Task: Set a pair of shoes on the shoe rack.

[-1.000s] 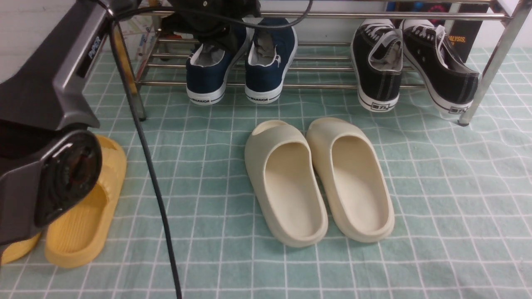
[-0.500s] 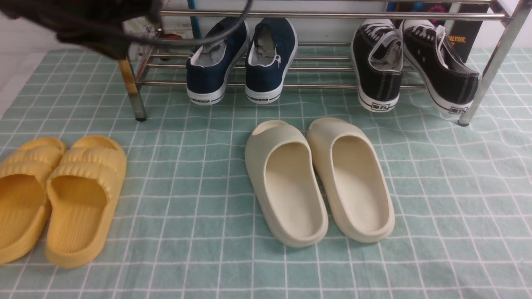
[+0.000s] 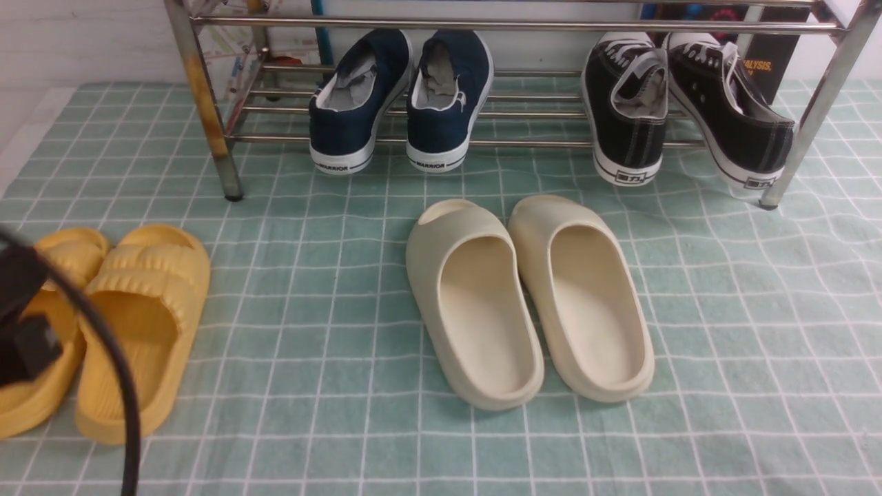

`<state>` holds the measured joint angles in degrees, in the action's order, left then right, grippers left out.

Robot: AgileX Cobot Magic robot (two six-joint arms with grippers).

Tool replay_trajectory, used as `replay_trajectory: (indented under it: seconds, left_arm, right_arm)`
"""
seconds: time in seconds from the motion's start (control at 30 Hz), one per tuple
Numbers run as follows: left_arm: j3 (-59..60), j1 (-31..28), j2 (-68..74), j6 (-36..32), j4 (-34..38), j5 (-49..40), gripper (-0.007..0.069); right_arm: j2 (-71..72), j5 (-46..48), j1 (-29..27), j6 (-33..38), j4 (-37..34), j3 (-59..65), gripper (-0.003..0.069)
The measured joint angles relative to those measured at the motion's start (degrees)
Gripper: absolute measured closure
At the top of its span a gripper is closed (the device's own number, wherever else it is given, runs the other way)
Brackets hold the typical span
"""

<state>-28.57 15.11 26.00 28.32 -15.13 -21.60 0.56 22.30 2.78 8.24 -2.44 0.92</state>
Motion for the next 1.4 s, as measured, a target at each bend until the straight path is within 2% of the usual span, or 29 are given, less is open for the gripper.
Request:
replay_trajectory:
  seconds: [0.07, 0.23, 0.43, 0.57, 0.73, 0.93, 1.03, 1.23, 1.4]
  left_arm:
    - [8.95, 0.00, -8.67, 0.00, -0.69, 9.41, 0.0638]
    - [22.88, 0.00, -22.68, 0.15, -1.72, 22.89, 0.0638]
    - [28.86, 0.00, -26.60, 0.18, -2.02, 30.39, 0.0638]
    - [29.24, 0.00, -26.60, 0.18, -2.14, 32.12, 0.0638]
    - [29.24, 0.00, -26.60, 0.18, -2.14, 28.34, 0.0638]
    - [29.78, -0.10, -26.60, 0.18, -2.08, 9.29, 0.0638]
    - [30.26, -1.80, -26.60, 0.18, -1.42, 4.51, 0.0638]
    - [30.33, -6.33, -26.60, 0.18, 0.21, 3.07, 0.0638]
    - [30.33, -10.57, -26.60, -1.58, 8.38, 0.99, 0.0638]
  right_arm:
    - [0.00, 0.00, 0.00, 0.00, 0.00, 0.00, 0.0419]
    - [0.00, 0.00, 0.00, 0.00, 0.00, 0.00, 0.0419]
    - [0.00, 0.00, 0.00, 0.00, 0.00, 0.00, 0.0419]
    - [0.00, 0.00, 0.00, 0.00, 0.00, 0.00, 0.0419]
    - [0.00, 0.00, 0.00, 0.00, 0.00, 0.00, 0.0419]
    - [0.00, 0.00, 0.00, 0.00, 0.00, 0.00, 0.0419]
    - [0.00, 0.05, 0.00, 0.00, 0.00, 0.00, 0.0419]
    - [0.00, 0.05, 0.00, 0.00, 0.00, 0.00, 0.0419]
    - [0.00, 0.05, 0.00, 0.00, 0.00, 0.00, 0.0419]
